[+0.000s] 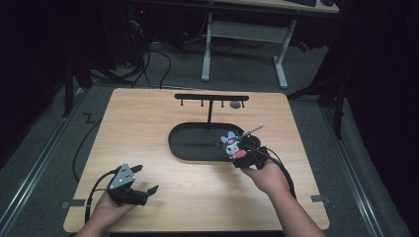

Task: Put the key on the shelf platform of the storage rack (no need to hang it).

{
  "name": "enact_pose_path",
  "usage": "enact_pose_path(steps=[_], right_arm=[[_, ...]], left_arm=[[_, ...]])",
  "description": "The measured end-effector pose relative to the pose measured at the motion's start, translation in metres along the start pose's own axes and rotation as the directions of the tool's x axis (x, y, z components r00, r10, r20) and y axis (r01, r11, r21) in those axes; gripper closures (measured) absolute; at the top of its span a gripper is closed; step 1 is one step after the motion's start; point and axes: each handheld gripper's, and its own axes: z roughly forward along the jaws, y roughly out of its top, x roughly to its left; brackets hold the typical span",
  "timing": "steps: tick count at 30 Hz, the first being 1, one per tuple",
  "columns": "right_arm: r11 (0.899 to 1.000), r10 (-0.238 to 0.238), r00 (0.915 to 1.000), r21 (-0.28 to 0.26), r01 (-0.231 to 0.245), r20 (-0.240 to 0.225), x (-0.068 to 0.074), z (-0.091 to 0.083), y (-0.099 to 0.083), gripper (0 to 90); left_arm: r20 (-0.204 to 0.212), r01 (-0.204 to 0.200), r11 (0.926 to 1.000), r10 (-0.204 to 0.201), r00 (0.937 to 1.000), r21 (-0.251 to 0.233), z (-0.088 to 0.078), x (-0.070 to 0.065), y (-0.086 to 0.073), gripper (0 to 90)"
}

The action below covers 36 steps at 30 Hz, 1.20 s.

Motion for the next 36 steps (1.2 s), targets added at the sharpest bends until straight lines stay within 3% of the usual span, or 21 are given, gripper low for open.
enact_pose_path(steps=[23, 36], right_arm=[[0.998, 0.057, 0.9982, -0.008, -0.056, 0.019, -0.016, 0.017, 0.028, 47.2], [0.997, 0.079, 0.9968, -0.003, -0.079, 0.008, -0.02, 0.033, 0.042, 47.2]], left_arm=[[0.002, 0.003, 1.0, -0.003, 1.0, 0.0, -0.001, 0.0, 0.0, 7.7], [0.002, 0.006, 1.0, -0.006, 1.0, 0.002, -0.001, 0.001, -0.001, 7.7]])
